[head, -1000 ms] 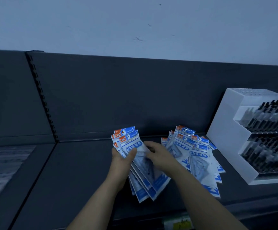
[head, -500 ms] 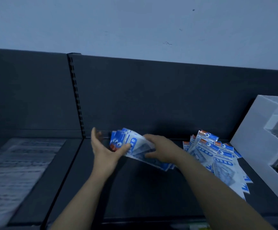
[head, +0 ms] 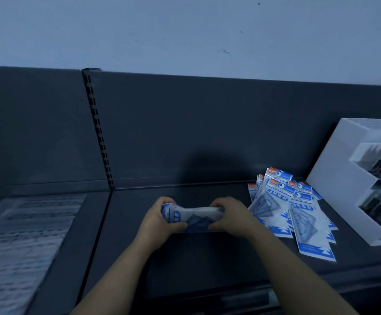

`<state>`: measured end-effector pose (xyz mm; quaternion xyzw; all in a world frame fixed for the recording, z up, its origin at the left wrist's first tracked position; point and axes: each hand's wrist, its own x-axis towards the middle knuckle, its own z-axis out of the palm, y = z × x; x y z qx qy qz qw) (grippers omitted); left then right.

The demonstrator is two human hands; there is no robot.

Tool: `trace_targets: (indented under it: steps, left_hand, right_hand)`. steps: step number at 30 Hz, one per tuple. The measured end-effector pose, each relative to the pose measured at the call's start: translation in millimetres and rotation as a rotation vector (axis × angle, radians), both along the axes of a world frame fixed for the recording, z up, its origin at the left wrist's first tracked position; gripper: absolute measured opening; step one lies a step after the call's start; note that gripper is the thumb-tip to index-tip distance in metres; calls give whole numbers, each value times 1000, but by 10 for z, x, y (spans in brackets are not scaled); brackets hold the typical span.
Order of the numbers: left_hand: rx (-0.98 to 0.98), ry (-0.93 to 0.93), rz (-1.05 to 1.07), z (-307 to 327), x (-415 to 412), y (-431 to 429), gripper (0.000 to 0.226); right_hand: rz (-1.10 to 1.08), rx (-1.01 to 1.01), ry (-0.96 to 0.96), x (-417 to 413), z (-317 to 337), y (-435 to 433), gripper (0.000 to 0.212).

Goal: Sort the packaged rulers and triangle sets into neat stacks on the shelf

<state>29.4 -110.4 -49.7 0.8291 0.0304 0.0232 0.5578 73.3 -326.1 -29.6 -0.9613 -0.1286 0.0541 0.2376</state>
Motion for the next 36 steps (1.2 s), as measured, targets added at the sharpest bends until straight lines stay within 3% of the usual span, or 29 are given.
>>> trace_targets:
  steps: [2, 6, 11, 16, 19, 31, 36]
  left_hand:
    - [15, -10, -1, -12, 13, -6, 44]
    - [46, -11, 49, -74, 15, 82, 37]
    - [9, -42, 132, -143, 40, 50, 35]
    - [-37, -4, 210, -139, 150, -3, 39]
    - [-62, 34, 242, -74, 261, -58, 42]
    - [-20, 47, 277, 64, 984, -510, 47]
    - [8, 91, 298, -39, 1108, -556, 53]
  right_hand:
    - [2, 116, -5, -25, -36, 7, 45]
    - [-186, 435, 14, -103, -123, -153, 65]
    - [-288, 695, 14, -193, -291, -73, 66]
    - [-210, 571, 35, -75, -203, -47, 35]
    - [-198, 503, 38, 122, -88, -63, 29]
    - [-247, 463, 95, 882, 84, -379, 37]
    - [-261, 437, 145, 999, -59, -443, 61]
